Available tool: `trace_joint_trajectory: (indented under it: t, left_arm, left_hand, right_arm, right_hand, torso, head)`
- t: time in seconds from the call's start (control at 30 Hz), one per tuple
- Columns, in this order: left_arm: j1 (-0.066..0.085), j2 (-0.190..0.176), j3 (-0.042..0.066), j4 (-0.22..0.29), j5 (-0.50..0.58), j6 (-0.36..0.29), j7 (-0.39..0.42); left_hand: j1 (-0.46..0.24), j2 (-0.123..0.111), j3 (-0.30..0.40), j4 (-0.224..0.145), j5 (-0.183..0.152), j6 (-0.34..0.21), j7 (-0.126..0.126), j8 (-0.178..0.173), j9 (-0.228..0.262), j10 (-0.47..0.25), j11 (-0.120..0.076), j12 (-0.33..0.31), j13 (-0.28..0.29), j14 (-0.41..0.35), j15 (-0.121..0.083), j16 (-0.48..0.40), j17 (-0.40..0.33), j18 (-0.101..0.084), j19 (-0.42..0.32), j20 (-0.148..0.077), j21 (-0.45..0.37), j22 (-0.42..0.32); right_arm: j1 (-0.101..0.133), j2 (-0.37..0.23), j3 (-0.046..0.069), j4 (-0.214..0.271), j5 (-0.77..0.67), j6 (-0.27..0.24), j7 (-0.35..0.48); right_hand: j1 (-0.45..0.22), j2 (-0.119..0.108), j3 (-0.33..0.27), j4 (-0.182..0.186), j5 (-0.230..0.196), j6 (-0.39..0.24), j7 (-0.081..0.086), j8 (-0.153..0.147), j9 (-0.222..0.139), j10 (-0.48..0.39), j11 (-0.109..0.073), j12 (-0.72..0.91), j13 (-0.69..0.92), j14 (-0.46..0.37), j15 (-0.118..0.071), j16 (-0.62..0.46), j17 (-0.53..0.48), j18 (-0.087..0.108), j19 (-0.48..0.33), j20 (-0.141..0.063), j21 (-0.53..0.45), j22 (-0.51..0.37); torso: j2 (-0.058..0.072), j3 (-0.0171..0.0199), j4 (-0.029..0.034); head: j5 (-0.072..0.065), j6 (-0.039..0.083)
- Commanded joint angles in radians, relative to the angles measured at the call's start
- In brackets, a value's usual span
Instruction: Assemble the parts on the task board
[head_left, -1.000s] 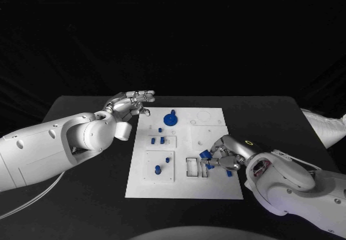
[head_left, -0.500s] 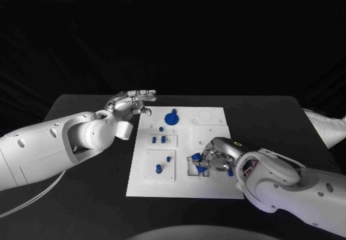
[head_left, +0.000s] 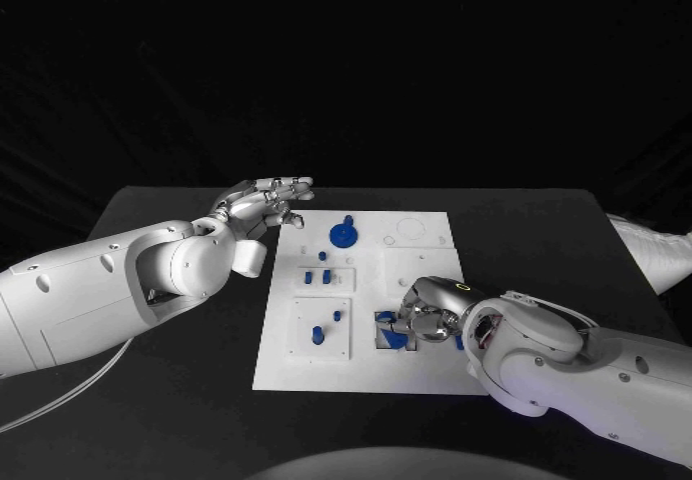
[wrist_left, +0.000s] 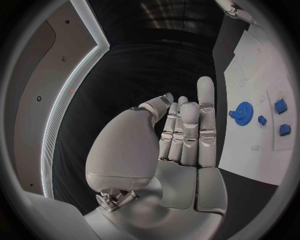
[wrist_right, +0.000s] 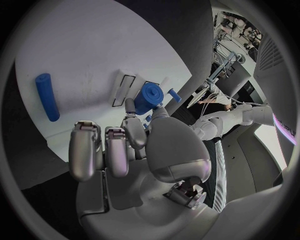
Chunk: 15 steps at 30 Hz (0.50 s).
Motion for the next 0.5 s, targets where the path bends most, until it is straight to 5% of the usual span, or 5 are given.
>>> trace_joint_trajectory:
  t: [0.03,0.13,0.37,0.5]
  left_arm:
    - [0.000,0.002,0.001,0.003,-0.003,0.017,0.006]
    - [0.000,0.002,0.001,0.004,-0.003,0.017,0.005]
    - [0.000,0.001,0.001,0.004,-0.003,0.016,0.005]
    - [0.000,-0.001,0.001,0.004,-0.003,0.017,0.004]
  left_hand:
    - [-0.007,0.005,-0.004,0.001,0.002,-0.008,0.001,0.003,0.000,-0.007,0.003,0.005,0.002,-0.006,-0.002,0.006,-0.001,0.009,-0.007,0.001,-0.007,0.001]
    - [-0.007,0.005,-0.004,0.001,0.002,-0.008,0.001,0.003,0.000,-0.007,0.003,0.005,0.002,-0.006,-0.002,0.006,-0.001,0.009,-0.007,0.001,-0.007,0.001]
    - [-0.009,0.005,-0.006,0.001,0.002,-0.009,0.001,0.004,0.000,-0.009,0.003,0.007,0.002,-0.006,-0.002,0.007,-0.001,0.009,-0.008,0.001,-0.007,0.001]
    - [-0.009,0.005,-0.006,0.001,0.002,-0.009,0.001,0.004,0.000,-0.009,0.003,0.007,0.002,-0.006,-0.002,0.007,-0.001,0.009,-0.008,0.001,-0.007,0.001]
  right_arm:
    - [-0.002,0.004,-0.002,-0.003,-0.028,0.051,-0.014]
    - [-0.001,0.009,-0.002,-0.004,-0.039,0.044,-0.014]
    - [-0.001,0.012,-0.002,-0.006,-0.066,0.036,-0.015]
    - [0.000,0.007,-0.002,0.001,-0.087,0.016,-0.012]
  right_hand:
    - [-0.008,0.001,-0.010,0.002,-0.008,0.049,-0.052,-0.009,-0.002,0.065,-0.033,0.169,0.133,0.088,-0.009,0.004,0.169,-0.016,0.020,-0.011,0.006,0.001]
    - [-0.037,0.003,-0.026,0.002,-0.030,0.050,-0.053,-0.010,0.006,0.066,-0.034,0.165,0.132,0.088,-0.010,0.004,0.168,-0.016,0.019,-0.013,0.005,0.000]
    - [-0.160,0.006,-0.113,0.004,-0.248,0.048,-0.052,-0.018,0.034,0.064,-0.034,0.142,0.123,0.086,-0.010,-0.001,0.161,-0.014,0.016,-0.014,-0.001,-0.007]
    - [-0.165,0.002,-0.125,0.001,-0.255,0.047,-0.052,-0.020,0.040,0.064,-0.033,0.138,0.121,0.086,-0.010,-0.001,0.160,-0.014,0.015,-0.014,-0.002,-0.009]
  torso:
    - [0.000,0.0005,0.0002]
    - [0.001,0.0003,0.0003]
    - [0.000,-0.0006,0.0020]
    - [0.000,0.0007,0.0016]
  head:
    - [0.001,0.001]
    - [0.001,0.001]
    - [0.000,0.000]
    - [0.000,0.001]
